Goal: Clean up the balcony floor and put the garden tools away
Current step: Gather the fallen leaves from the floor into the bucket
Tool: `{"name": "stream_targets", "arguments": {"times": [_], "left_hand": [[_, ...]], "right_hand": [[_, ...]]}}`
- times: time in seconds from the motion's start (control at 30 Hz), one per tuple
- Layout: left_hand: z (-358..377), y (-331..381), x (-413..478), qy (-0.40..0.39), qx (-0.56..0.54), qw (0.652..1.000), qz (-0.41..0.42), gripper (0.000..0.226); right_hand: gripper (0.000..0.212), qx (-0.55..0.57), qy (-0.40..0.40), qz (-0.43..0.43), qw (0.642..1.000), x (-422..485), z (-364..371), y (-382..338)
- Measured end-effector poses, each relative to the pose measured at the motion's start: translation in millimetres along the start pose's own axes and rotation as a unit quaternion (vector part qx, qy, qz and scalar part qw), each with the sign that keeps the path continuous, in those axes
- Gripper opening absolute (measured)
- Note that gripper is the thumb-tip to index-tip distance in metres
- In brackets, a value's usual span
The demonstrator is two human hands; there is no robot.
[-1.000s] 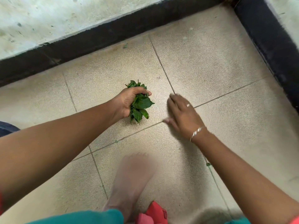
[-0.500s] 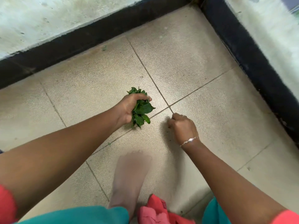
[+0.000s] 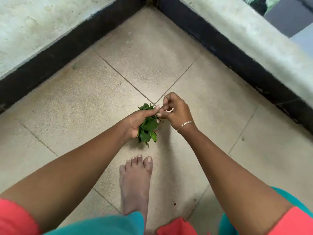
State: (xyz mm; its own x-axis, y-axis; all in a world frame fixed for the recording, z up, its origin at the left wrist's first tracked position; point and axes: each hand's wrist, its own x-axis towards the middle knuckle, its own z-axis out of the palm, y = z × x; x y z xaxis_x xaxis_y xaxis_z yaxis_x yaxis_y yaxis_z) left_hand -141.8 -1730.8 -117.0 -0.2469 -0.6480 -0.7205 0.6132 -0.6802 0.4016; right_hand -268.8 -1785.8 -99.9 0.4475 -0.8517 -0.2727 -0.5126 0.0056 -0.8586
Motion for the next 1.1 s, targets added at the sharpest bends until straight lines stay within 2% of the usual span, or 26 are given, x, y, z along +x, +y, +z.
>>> {"name": "stream_targets", "arguments": {"times": [0.1,0.2,0.27,0.33,0.4,0.47,0.6,0.7,0.77,0.83,0.9,0.93,1.0,1.1], "left_hand": [[14.3,-7.4,4.0,0.011,0.043,0.999,-0.005,0.019],[25.6,-11.8,8.1,0.006,0.071,0.997,-0.008,0.021],[27.6,-10.8,12.0,0.005,0.069,0.998,-0.011,0.023],[25.6,-5.9,16.1,0.014,0.067,0.998,-0.007,0.023],[22.6,0.1,19.0,0.018,0.055,0.998,0.003,0.022],[20.3,4.5,22.6,0.019,0.044,0.999,0.005,0.020],[16.8,7.1,31.2,0.023,0.056,0.998,-0.002,0.018],[18.5,7.8,39.7,0.040,0.054,0.998,-0.019,0.019],[24.0,1.5,46.1,0.077,0.028,0.997,-0.012,0.021],[41.1,-4.9,48.6,0.121,-0.001,0.993,-0.002,0.026],[64.7,-14.2,50.8,0.159,-0.017,0.987,0.006,0.025],[79.9,-19.7,48.4,0.178,-0.023,0.984,0.007,0.022],[111.9,-32.1,40.4,0.204,-0.008,0.979,0.000,0.018],[160.5,-57.2,24.8,0.218,-0.010,0.976,-0.001,0.022]], "right_hand": [[0.041,-0.032,-0.027,-0.003,0.999,-12.7,-23.4,1.6],[0.030,0.023,0.035,0.052,0.998,-21.7,-65.3,20.9],[0.026,-0.066,0.033,0.091,0.993,-28.3,-83.7,41.0],[0.018,-0.157,-0.020,0.129,0.979,-32.5,-86.3,60.4],[0.023,-0.201,-0.072,0.138,0.967,-36.7,-80.2,74.2],[0.026,-0.244,-0.101,0.119,0.957,-38.7,-74.9,84.4],[0.009,-0.305,-0.091,0.056,0.946,-46.1,-72.9,102.7],[0.003,-0.306,-0.059,0.007,0.950,-49.2,-71.9,112.7],[0.008,-0.288,-0.023,-0.034,0.957,-51.0,-68.5,118.0],[0.009,-0.207,0.029,-0.033,0.977,-54.6,-64.7,116.9],[0.009,-0.028,0.136,0.062,0.988,-62.3,-67.9,99.9],[0.015,0.094,0.196,0.114,0.969,-68.0,-70.1,91.8],[0.026,0.316,0.281,0.182,0.888,-82.7,-73.7,72.5],[0.029,0.485,0.349,0.227,0.769,-116.7,-80.4,44.9]]}}
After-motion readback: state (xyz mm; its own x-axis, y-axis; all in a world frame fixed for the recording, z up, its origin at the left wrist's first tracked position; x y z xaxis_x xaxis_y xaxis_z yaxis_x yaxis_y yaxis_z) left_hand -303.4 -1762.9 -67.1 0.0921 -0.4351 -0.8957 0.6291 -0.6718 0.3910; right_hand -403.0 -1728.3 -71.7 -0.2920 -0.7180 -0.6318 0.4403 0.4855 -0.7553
